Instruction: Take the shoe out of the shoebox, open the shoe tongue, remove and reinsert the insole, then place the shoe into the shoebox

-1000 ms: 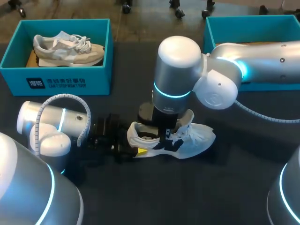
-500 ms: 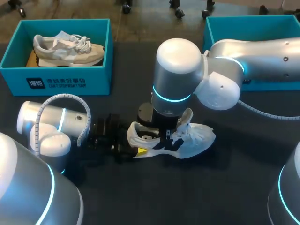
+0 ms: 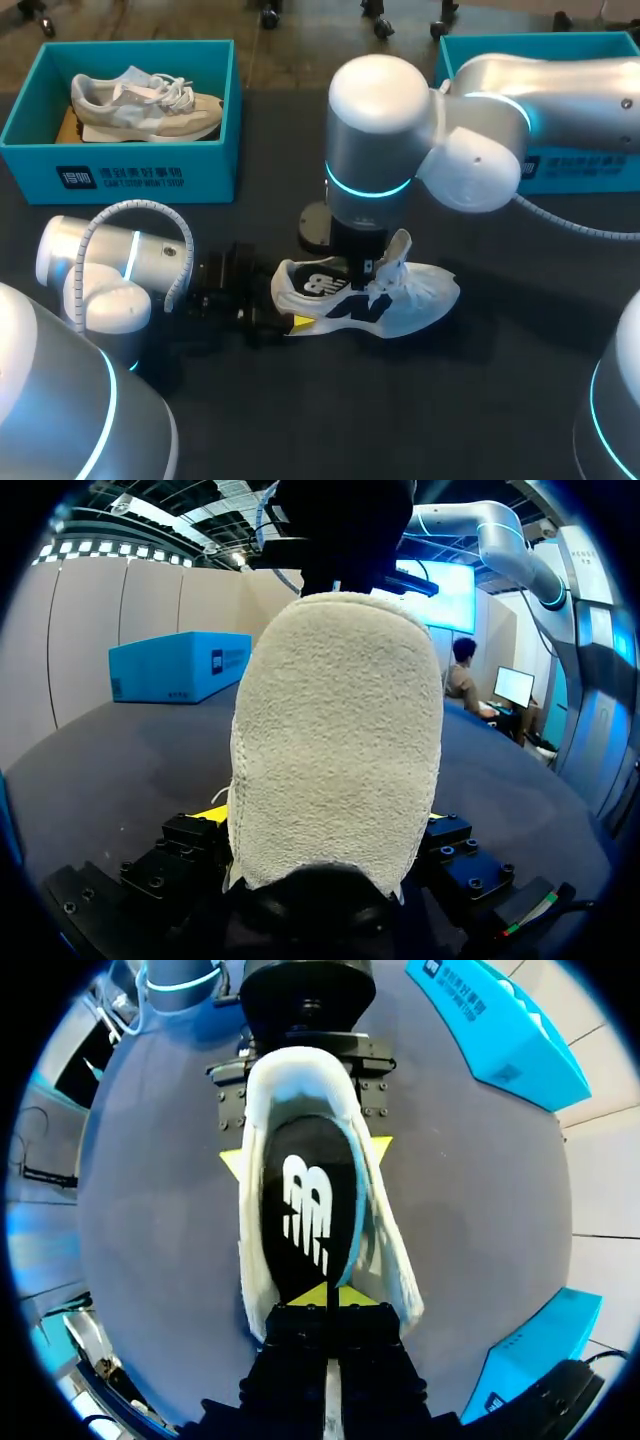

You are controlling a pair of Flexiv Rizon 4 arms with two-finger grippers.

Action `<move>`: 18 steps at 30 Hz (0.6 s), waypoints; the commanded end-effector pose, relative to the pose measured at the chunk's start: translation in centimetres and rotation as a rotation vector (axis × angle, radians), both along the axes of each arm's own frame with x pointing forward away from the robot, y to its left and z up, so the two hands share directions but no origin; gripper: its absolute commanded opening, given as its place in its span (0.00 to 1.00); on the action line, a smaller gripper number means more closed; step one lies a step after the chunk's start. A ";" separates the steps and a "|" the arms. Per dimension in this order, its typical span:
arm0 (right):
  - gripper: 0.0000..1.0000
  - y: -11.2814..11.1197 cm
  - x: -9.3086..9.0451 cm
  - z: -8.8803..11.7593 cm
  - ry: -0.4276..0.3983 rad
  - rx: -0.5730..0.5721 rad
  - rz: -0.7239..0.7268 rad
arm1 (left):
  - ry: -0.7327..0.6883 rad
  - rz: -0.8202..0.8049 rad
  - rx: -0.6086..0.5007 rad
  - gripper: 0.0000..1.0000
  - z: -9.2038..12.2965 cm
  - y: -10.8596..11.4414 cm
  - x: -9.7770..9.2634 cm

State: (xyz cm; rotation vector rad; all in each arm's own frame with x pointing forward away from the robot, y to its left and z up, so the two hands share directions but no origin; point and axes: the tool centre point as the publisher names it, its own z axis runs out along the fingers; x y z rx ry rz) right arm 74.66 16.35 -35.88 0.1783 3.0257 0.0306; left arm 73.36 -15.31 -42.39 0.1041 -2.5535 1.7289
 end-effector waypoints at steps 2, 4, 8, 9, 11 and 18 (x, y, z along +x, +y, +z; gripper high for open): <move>0.00 -0.4 0.3 1.3 0.009 -0.020 0.002 | 0.002 -0.002 0.004 0.00 -0.3 -0.2 0.1; 0.00 -0.3 0.3 1.6 0.012 -0.020 0.008 | 0.002 -0.002 0.004 0.00 -0.3 -0.2 0.1; 0.00 -0.3 0.5 2.2 0.005 0.005 0.018 | 0.002 -0.002 0.004 0.00 -0.3 -0.2 0.1; 0.00 -0.3 0.5 2.3 0.008 0.001 0.019 | 0.002 -0.002 0.004 0.00 -0.3 -0.2 0.1; 0.00 -0.5 0.7 2.6 0.018 -0.008 0.022 | 0.002 -0.002 0.004 0.00 -0.3 -0.2 0.1; 0.00 -1.1 1.1 3.6 0.028 -0.027 0.028 | 0.002 -0.002 0.004 0.00 -0.3 -0.2 0.1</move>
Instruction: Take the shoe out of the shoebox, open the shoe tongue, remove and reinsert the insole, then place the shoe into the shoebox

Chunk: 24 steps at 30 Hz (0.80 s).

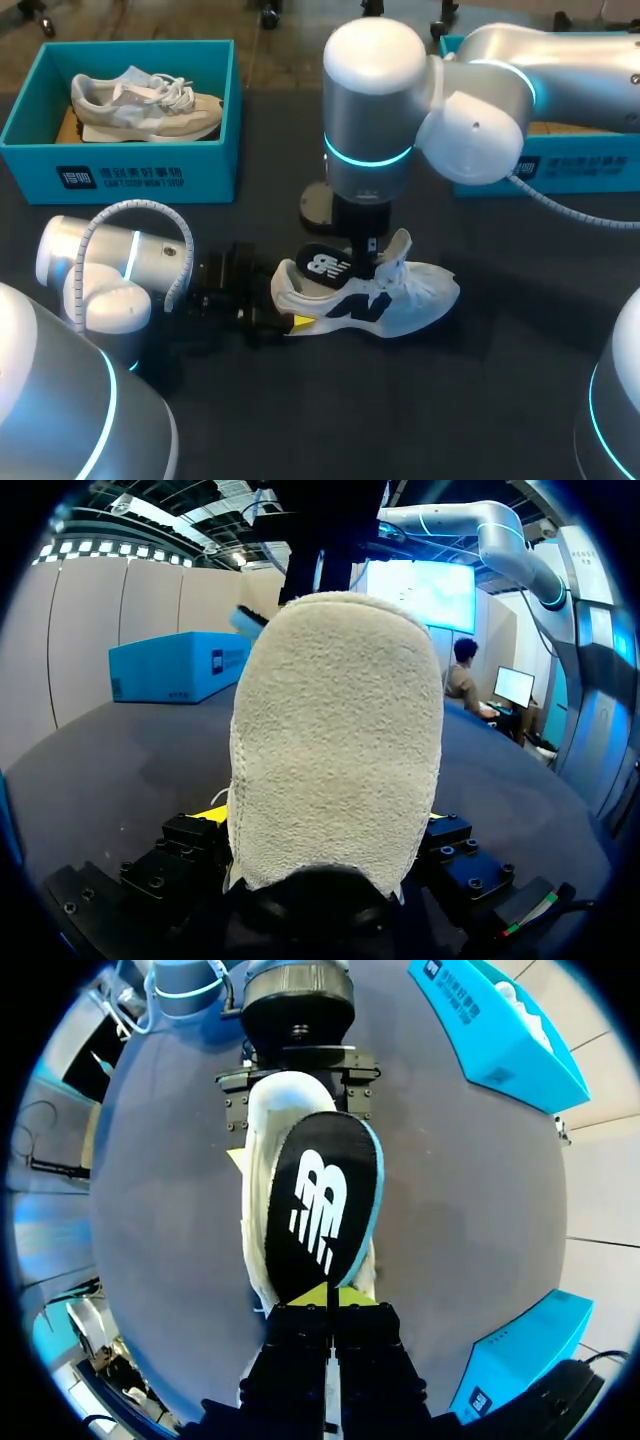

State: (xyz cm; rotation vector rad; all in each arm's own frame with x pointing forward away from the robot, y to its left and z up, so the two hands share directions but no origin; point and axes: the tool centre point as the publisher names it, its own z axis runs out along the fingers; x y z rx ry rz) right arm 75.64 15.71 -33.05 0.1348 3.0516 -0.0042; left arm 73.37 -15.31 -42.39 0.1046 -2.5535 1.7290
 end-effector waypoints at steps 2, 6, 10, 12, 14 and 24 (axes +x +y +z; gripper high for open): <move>0.00 -0.6 0.2 1.1 -0.011 0.042 0.004 | 0.001 -0.002 0.004 0.00 -0.3 -0.2 0.1; 0.00 0.3 0.3 1.6 -0.003 0.105 0.044 | 0.001 -0.002 0.004 0.00 -0.3 -0.2 0.1; 0.00 1.3 0.4 1.8 0.023 0.137 0.069 | 0.001 -0.002 0.004 0.00 -0.3 -0.2 0.1; 0.00 1.9 0.4 1.9 0.034 0.136 0.076 | 0.001 -0.002 0.004 0.00 -0.3 -0.2 0.1; 0.00 2.6 0.5 1.9 0.044 0.150 0.089 | 0.001 -0.002 0.004 0.00 -0.3 -0.2 0.1; 0.00 6.4 1.0 2.5 0.103 0.216 0.151 | 0.001 -0.002 0.004 0.00 -0.3 -0.2 0.1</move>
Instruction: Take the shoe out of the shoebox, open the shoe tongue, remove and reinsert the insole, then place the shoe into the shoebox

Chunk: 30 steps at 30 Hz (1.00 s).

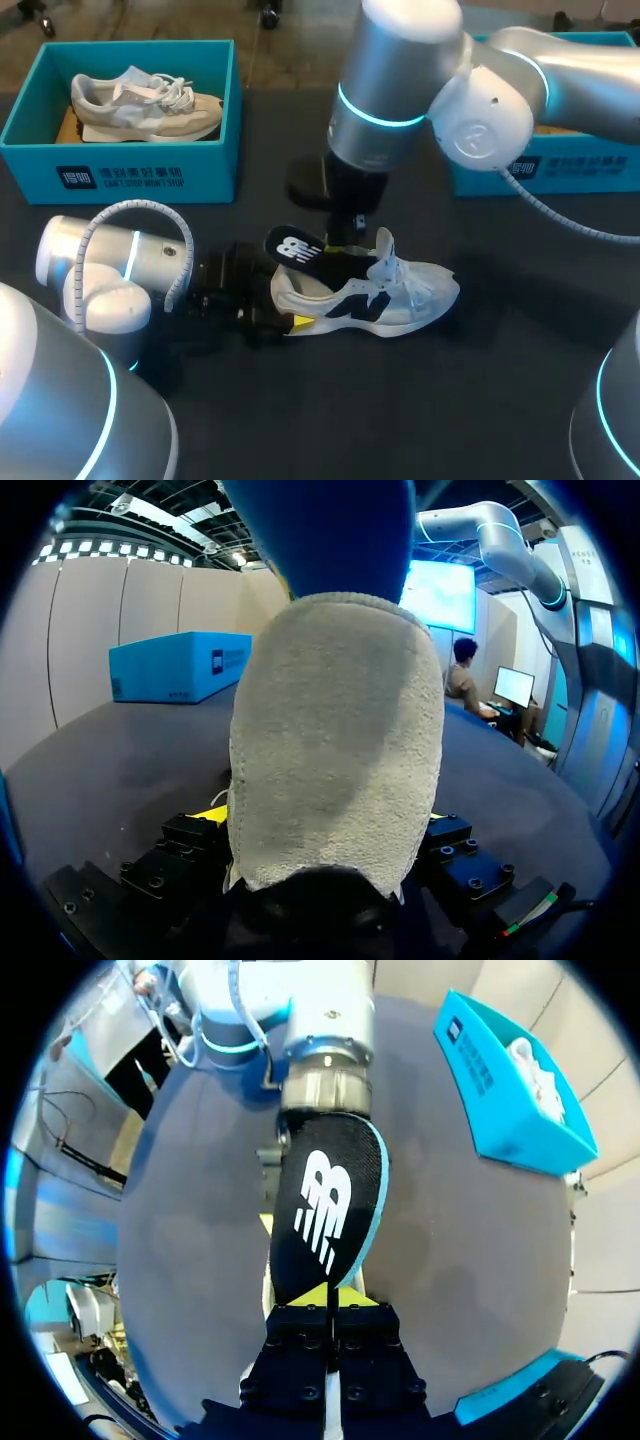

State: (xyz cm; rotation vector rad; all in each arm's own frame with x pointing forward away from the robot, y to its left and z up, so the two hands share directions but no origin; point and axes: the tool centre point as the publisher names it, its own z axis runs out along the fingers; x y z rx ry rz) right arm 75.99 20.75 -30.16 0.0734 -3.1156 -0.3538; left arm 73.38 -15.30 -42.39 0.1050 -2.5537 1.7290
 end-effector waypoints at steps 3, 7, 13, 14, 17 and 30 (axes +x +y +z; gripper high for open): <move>0.00 1.5 0.7 -0.4 0.025 -0.006 0.010 | 0.001 -0.002 0.004 0.00 -0.3 -0.2 0.1; 0.00 1.7 0.5 -0.3 0.044 0.035 -0.004 | 0.001 -0.002 0.004 0.00 -0.3 -0.2 0.1; 1.00 0.6 -0.1 0.5 0.159 0.127 -0.022 | 0.001 -0.002 0.004 0.00 -0.3 -0.2 0.1; 1.00 0.3 -0.1 0.7 0.175 0.148 -0.023 | 0.001 -0.002 0.004 0.00 -0.3 -0.2 0.1; 1.00 -0.4 -0.1 1.4 0.233 0.201 -0.025 | 0.001 -0.002 0.004 0.00 -0.3 -0.2 0.1; 1.00 -0.7 0.2 1.8 0.255 0.253 -0.046 | 0.001 -0.002 0.004 0.00 -0.3 -0.2 0.1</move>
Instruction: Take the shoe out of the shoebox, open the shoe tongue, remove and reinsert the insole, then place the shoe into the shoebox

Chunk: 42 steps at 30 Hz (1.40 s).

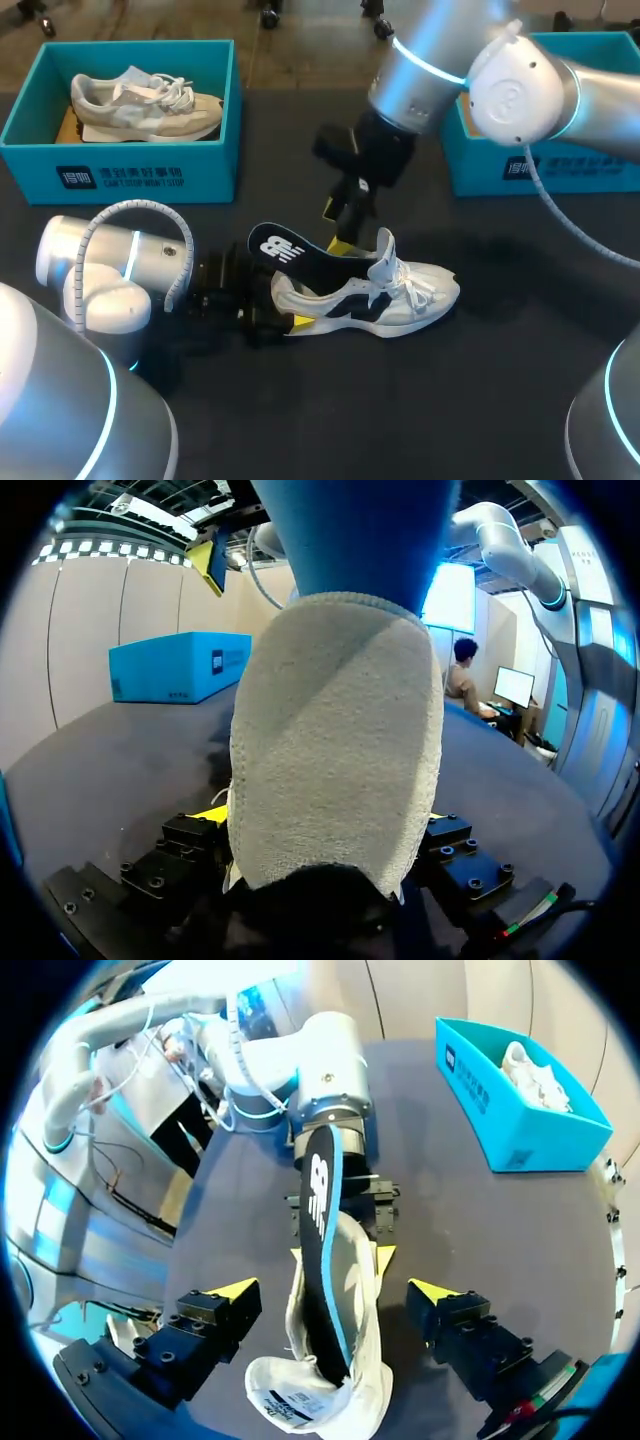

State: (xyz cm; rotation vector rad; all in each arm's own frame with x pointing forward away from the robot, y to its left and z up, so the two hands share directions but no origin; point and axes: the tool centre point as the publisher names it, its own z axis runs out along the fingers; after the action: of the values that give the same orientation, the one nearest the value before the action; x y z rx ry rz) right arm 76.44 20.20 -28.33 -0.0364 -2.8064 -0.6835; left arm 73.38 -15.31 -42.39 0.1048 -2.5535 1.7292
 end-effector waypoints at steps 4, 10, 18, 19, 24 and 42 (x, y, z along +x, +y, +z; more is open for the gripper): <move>1.00 -0.2 -0.3 -0.1 -0.006 0.008 -0.005 | 0.001 -0.002 0.004 0.00 -0.3 -0.2 0.1; 1.00 -0.3 -1.1 -0.6 0.104 0.050 -0.077 | 0.001 -0.002 0.004 0.00 -0.3 -0.2 0.1; 1.00 0.4 -1.1 -1.8 0.202 0.017 -0.109 | 0.001 -0.002 0.004 0.00 -0.3 -0.2 0.1; 1.00 0.5 -1.0 -1.8 0.203 0.019 -0.107 | 0.001 -0.002 0.004 0.00 -0.3 -0.2 0.1; 1.00 1.1 -0.4 -1.8 0.255 0.000 -0.140 | 0.001 -0.002 0.004 0.00 -0.3 -0.2 0.1; 1.00 2.9 -2.2 -0.6 0.283 0.015 -0.218 | 0.001 -0.002 0.004 0.00 -0.3 -0.2 0.1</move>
State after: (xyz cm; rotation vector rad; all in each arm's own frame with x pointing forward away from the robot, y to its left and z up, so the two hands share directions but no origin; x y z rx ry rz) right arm 74.58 22.66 -29.22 -0.4119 -2.5343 -0.7047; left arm 73.38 -15.31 -42.39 0.1049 -2.5536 1.7291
